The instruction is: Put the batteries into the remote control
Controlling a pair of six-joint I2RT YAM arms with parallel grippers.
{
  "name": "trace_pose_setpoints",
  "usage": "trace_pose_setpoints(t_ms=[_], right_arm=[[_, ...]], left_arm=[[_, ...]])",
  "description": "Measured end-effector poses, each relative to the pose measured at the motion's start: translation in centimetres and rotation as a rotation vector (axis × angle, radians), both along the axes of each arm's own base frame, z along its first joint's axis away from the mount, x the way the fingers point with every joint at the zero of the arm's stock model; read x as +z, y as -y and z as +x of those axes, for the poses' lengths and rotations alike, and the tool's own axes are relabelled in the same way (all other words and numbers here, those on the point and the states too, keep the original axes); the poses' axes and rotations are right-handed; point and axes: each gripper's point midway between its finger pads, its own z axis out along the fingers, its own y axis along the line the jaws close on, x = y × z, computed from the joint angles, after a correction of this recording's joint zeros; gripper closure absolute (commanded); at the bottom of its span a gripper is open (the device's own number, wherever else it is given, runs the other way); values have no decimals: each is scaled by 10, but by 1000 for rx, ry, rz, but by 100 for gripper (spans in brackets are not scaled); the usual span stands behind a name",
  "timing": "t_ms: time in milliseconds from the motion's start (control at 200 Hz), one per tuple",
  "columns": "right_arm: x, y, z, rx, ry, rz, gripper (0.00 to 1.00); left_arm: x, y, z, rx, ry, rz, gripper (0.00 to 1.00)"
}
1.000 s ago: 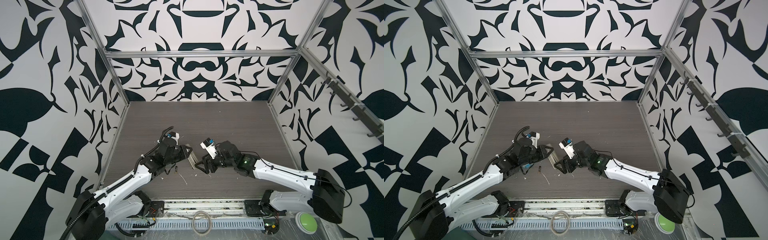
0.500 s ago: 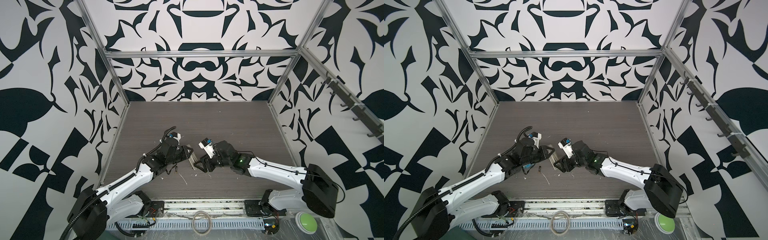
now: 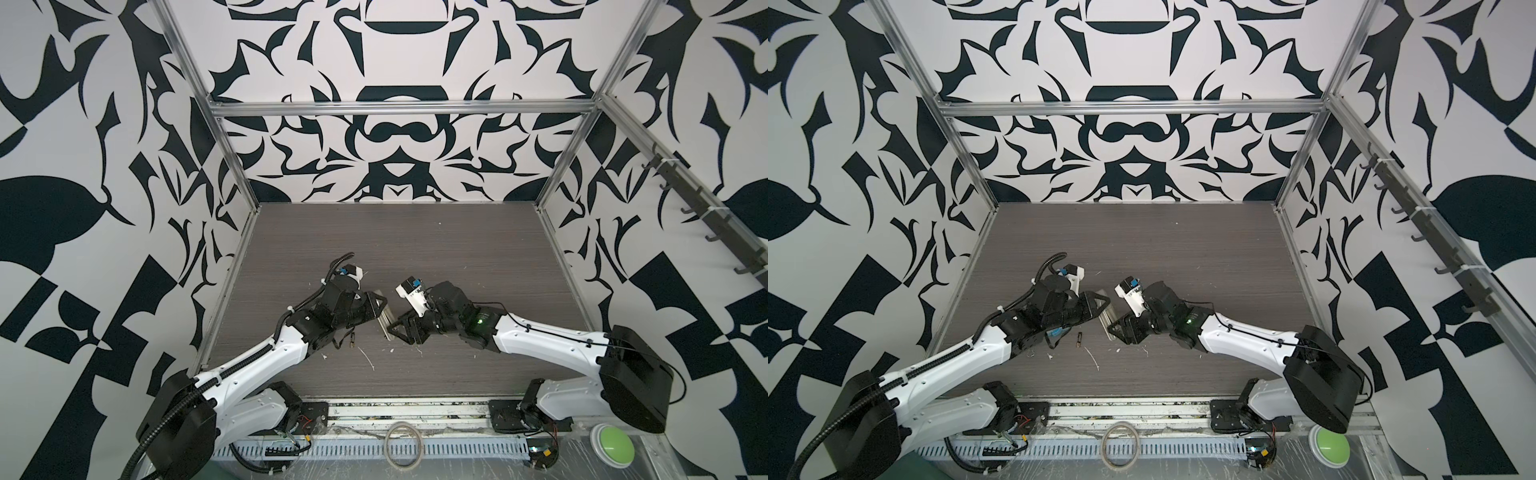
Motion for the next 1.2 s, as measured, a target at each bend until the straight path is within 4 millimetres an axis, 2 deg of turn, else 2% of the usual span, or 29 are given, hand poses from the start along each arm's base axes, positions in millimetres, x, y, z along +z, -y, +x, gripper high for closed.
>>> trace_pose_setpoints(t_ms=[305,660,1200], right_arm=[[0,-1,0,-3,-9,6,51],[1,-1,2,-7,-12,14,61],[2,-1,2,-4,-14,22,64]], left_arm=[[-1,0,0,-1,-3,2,100],[-2,0,0,-1,-3,3,100],[-1,1,0,-1,-1,1,100]])
